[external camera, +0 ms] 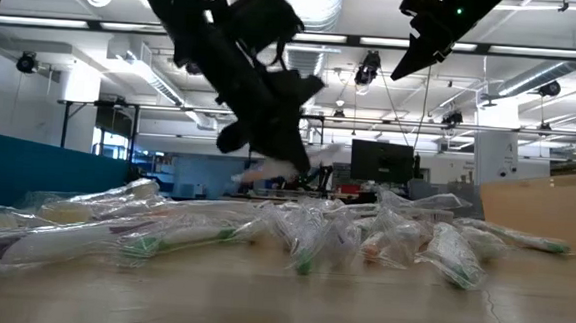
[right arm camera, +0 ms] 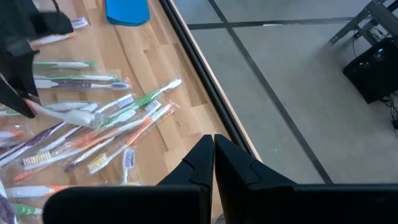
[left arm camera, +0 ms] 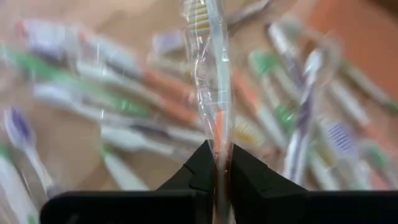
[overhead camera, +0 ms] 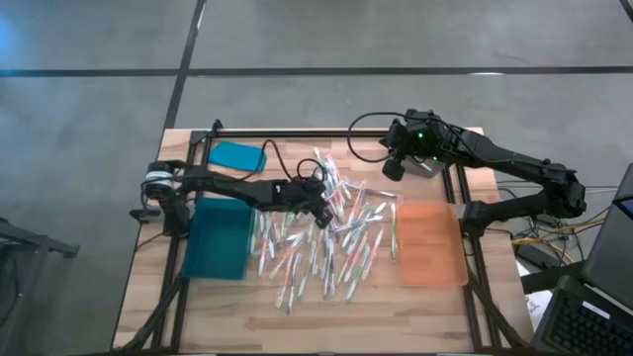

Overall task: Pick & Place Toothbrushes
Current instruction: Put the orange toothbrush into the blue bin

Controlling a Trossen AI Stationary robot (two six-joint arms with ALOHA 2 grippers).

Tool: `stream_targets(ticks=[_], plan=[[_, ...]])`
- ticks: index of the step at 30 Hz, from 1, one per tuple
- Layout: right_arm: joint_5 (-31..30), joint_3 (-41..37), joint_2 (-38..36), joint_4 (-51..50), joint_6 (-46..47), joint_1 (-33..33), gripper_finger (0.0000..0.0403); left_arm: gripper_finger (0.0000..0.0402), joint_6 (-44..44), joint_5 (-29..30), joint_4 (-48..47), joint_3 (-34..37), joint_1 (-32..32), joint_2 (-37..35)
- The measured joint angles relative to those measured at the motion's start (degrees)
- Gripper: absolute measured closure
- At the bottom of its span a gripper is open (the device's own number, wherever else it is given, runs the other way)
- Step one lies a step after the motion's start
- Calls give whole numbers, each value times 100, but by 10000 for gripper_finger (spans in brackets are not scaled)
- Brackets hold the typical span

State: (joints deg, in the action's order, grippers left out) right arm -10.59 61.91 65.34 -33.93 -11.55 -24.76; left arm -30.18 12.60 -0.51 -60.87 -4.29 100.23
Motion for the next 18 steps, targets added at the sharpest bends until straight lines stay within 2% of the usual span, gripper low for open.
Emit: stream_targets(ticks=[9,18], plan=[[0,0,0,21,0,-4,394,381,930,35,-354,-87,0,-1111],[-2,-2,0,35,0,-1,394,369,947,36,-1889,-79,26,-2564]])
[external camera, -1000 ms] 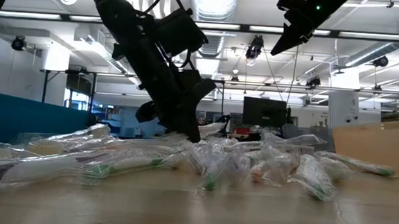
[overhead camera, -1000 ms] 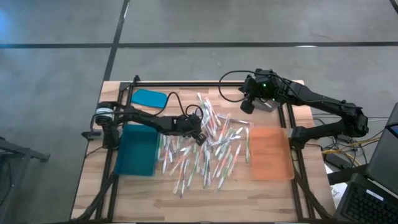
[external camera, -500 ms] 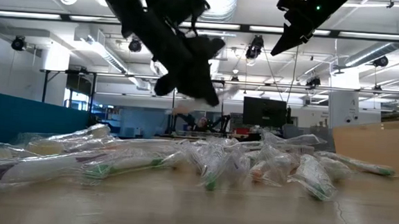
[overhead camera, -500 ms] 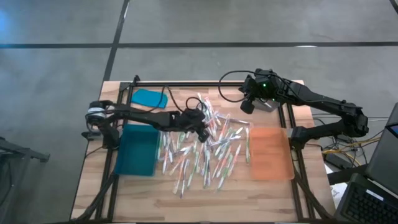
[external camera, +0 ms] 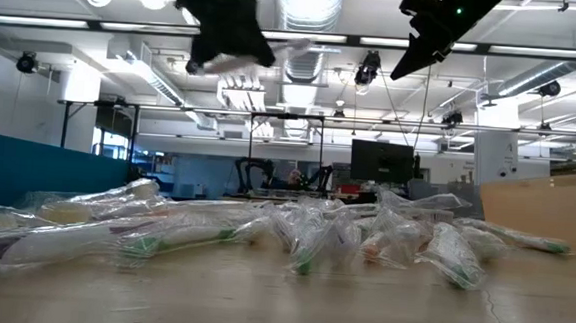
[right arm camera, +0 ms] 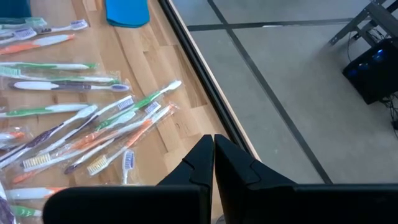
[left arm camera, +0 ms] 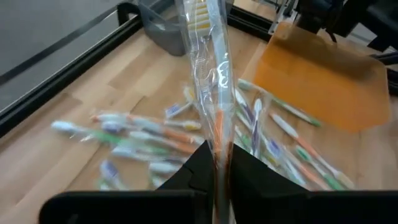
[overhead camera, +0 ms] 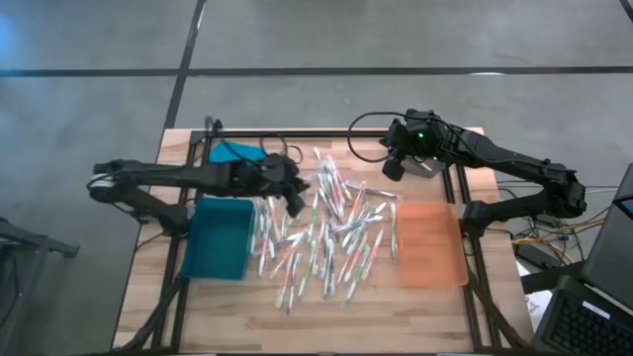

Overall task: Pick & Place Toothbrushes
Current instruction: Put the orange toothbrush into the blue bin

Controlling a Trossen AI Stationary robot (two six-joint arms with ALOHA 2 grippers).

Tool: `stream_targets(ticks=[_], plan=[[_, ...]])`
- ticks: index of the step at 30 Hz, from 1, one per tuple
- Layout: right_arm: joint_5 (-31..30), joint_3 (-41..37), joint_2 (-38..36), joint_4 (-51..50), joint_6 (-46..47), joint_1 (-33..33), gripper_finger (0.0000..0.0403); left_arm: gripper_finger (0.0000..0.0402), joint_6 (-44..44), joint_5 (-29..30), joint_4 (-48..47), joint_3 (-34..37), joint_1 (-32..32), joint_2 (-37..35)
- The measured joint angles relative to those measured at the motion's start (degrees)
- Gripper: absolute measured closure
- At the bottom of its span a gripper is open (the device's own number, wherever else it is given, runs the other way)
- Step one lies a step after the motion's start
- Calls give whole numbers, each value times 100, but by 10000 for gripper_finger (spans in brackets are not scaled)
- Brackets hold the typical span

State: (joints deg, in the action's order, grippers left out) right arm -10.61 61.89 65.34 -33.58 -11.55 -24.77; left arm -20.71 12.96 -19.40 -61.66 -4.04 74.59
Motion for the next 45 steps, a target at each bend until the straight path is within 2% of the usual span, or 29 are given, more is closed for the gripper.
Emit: stream_targets(ticks=[7,15,30,36,45], plan=[[0,-2,0,-2,-7,-2,394,381,-721,25,-1358,4,262,-1105],[0,-7,0,9,-47,-1,394,376,-1890,693,-2611,6,889,-1842],[0,-7,0,2,-46,2,394,379,-4109,943,-4540,8,2082,-2000],[0,-7,0,3,-46,2,394,371,-4804,1293,-4885,8,2692,-2000],[0,-7,0,3,-46,2,394,376,-5601,1361,-5280,302,3340,-2007]])
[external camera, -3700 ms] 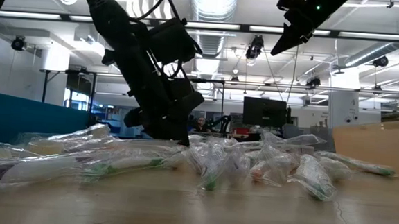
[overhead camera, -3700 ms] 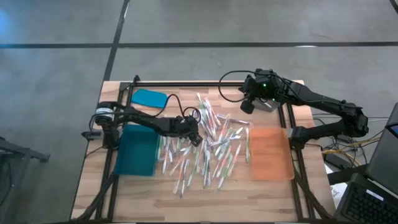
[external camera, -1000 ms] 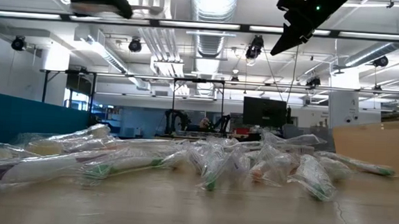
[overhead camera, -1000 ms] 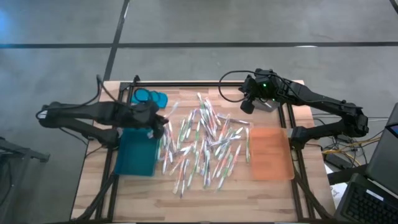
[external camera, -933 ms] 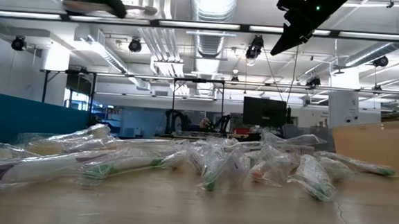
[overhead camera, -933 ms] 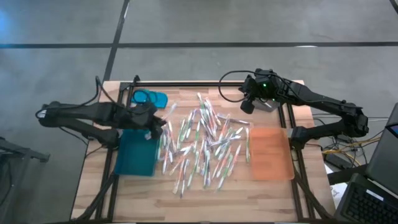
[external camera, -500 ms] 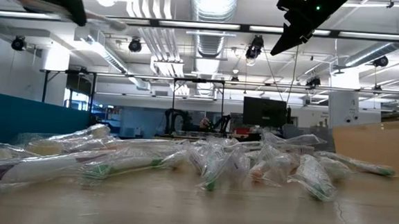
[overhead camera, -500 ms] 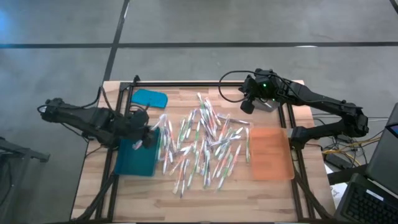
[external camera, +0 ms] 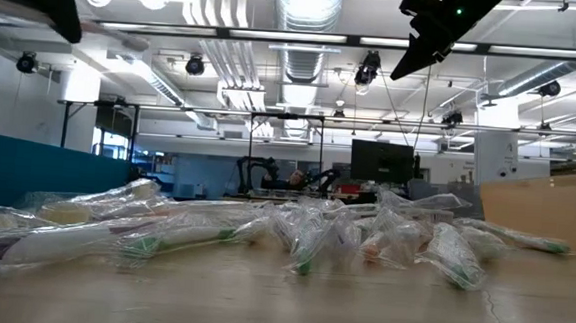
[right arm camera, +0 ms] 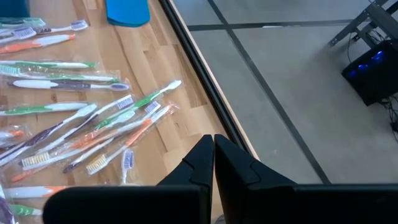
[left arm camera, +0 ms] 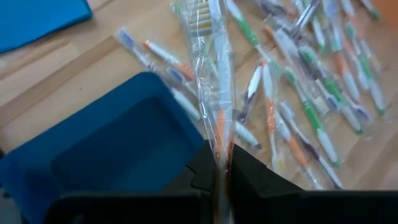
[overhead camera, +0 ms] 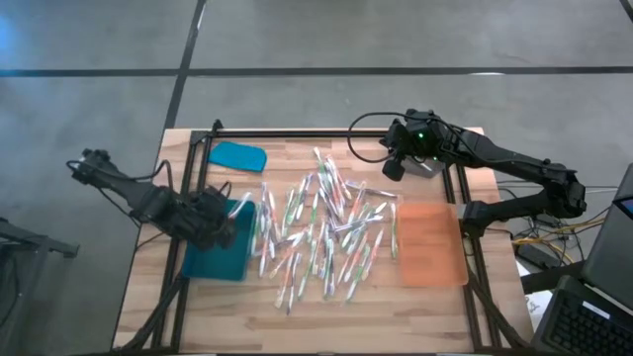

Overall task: Pick & Place Toothbrushes
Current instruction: Put the orange toothbrush into the blue bin

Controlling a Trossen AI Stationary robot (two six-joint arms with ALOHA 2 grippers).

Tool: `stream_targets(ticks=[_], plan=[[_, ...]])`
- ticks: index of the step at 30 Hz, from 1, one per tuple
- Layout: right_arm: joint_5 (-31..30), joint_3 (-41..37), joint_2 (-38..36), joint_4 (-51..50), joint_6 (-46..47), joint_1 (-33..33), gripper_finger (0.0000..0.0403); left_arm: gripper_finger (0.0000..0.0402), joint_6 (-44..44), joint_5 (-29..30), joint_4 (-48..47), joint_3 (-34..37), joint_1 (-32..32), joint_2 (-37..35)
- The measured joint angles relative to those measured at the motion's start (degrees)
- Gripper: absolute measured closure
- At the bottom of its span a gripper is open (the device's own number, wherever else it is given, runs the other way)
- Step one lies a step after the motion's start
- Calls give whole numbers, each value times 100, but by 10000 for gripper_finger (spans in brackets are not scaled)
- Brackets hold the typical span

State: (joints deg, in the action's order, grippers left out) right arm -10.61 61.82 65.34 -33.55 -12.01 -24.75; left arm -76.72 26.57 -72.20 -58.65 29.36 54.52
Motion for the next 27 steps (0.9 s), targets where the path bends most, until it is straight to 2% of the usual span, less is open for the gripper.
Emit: stream_targets(ticks=[4,11,18,27], plan=[[-1,0,0,0,0,0,394,369,-297,-246,-7,305,81,-2],[-1,-2,0,2,0,0,394,379,-583,-703,-24,873,83,-4],[-2,-2,0,3,0,0,394,361,-643,-1027,6,1470,81,-13],[-2,-2,0,56,46,0,394,377,-522,-1128,923,2275,74,-13]])
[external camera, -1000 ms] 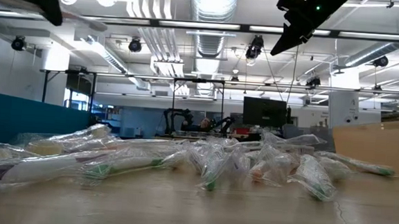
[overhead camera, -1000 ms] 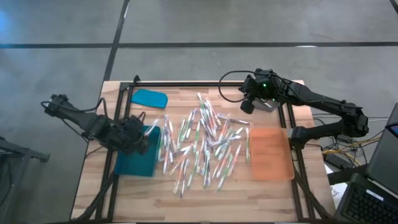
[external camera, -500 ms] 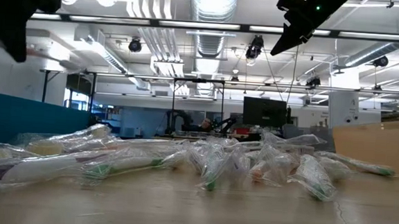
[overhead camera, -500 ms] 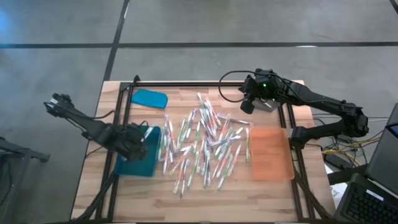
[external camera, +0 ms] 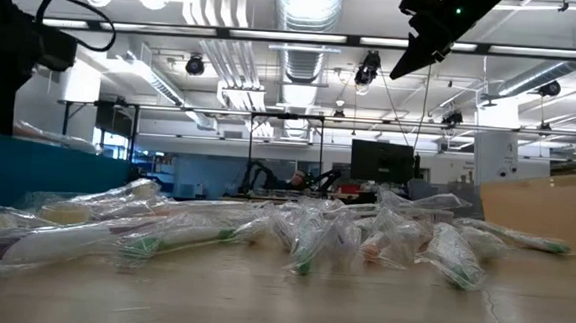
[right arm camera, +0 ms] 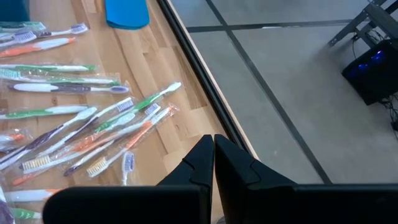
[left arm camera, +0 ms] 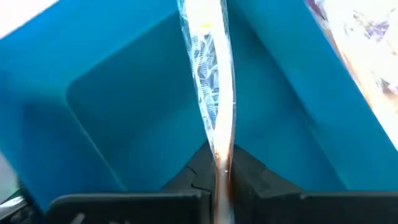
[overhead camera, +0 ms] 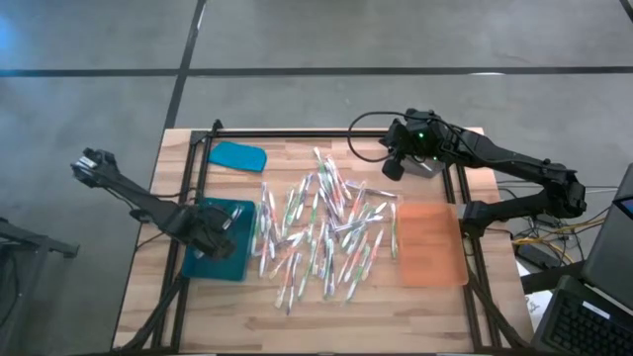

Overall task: Pick & Place Toothbrushes
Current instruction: Put the orange toothbrush into the blue bin

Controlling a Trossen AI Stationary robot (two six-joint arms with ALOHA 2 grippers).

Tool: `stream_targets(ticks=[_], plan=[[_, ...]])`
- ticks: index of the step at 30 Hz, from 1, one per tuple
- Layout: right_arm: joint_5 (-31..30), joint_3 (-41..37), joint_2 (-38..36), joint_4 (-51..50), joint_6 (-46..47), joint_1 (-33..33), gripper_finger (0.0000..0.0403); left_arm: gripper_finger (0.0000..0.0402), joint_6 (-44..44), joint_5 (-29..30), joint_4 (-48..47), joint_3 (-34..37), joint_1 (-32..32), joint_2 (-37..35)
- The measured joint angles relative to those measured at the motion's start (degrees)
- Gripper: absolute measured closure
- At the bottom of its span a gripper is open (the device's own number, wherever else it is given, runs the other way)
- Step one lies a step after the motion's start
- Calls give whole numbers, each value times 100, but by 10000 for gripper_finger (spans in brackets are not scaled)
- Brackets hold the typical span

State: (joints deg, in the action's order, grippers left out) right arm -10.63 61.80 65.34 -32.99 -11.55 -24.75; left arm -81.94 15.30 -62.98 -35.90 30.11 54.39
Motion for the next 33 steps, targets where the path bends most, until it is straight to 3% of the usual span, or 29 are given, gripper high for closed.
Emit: stream_targets(ticks=[6,14,22,33], plan=[[1,0,0,113,0,-2,394,358,-160,28,372,276,2,11],[1,-22,1,210,-46,-4,394,378,-176,124,858,572,0,11],[2,-58,2,200,-20,-4,394,358,-218,196,1452,1050,-2,11],[0,-151,1,206,-49,-4,394,366,-270,123,1887,1287,-4,11]])
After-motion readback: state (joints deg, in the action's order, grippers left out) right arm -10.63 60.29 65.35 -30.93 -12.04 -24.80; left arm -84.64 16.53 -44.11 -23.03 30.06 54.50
